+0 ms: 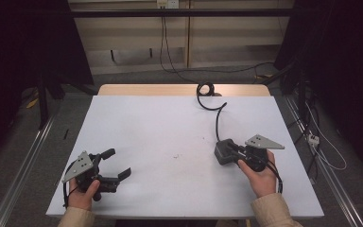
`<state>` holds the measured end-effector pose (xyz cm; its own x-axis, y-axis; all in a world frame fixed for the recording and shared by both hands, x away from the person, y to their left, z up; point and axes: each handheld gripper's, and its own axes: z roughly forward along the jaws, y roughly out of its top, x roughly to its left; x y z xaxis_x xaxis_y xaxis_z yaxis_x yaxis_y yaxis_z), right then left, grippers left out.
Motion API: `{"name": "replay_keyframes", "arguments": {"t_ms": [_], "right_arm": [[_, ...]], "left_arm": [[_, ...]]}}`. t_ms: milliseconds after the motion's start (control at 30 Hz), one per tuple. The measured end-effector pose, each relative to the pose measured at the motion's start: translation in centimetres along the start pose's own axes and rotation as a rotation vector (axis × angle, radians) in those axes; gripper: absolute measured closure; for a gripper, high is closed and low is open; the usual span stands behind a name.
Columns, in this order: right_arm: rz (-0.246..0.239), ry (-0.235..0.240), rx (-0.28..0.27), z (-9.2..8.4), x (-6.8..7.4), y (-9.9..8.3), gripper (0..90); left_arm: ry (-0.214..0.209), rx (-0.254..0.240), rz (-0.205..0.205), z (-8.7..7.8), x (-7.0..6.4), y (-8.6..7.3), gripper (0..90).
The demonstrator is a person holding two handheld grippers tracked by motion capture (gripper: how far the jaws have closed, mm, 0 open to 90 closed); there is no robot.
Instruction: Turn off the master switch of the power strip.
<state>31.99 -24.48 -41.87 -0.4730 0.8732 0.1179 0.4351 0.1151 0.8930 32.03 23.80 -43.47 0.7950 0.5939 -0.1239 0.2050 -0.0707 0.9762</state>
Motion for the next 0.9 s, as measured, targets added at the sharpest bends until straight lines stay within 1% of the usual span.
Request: {"name": "replay_keyframes", "arguments": {"t_ms": [133, 167, 300, 467, 533, 600, 667, 800, 833, 900], "right_arm": [[0.000, -0.010, -0.001, -0.07, 0.05, 0.02, 68.9], [0.000, -0.010, 0.000, -0.08, 0.05, 0.00, 67.8], [0.007, -0.012, -0.002, -0.13, 0.07, 0.05, 54.3], [0.023, -0.011, -0.003, -0.08, 0.07, 0.05, 42.6], [0.022, -0.024, 0.004, -0.03, 0.04, 0.03, 34.0], [0.033, -0.031, 0.004, 0.04, 0.03, 0.01, 27.9], [0.039, -0.027, 0.006, 0.10, 0.05, -0.02, 21.7], [0.029, -0.036, 0.000, 0.07, 0.13, -0.08, 17.8], [0.029, -0.035, -0.003, 0.06, 0.14, -0.09, 17.5], [0.023, -0.033, -0.002, 0.06, 0.17, -0.13, 17.2]], "left_arm": [[-0.003, 0.002, 0.003, 0.10, 0.01, 0.00, 2.9], [-0.004, 0.000, -0.003, 0.14, -0.04, -0.01, 2.9], [-0.006, 0.000, -0.001, 0.19, -0.03, 0.00, 2.9], [-0.007, 0.001, -0.001, 0.20, -0.04, 0.00, 2.9], [-0.008, 0.001, 0.000, 0.20, -0.04, 0.00, 2.9], [-0.008, 0.002, 0.000, 0.21, -0.04, -0.01, 2.9], [-0.007, 0.004, -0.003, 0.22, -0.06, -0.02, 2.9], [-0.014, 0.007, 0.003, 0.31, 0.00, -0.09, 2.9], [-0.015, 0.008, -0.005, 0.34, -0.03, -0.12, 2.9], [-0.013, 0.009, 0.004, 0.28, -0.01, -0.07, 2.9]]}}
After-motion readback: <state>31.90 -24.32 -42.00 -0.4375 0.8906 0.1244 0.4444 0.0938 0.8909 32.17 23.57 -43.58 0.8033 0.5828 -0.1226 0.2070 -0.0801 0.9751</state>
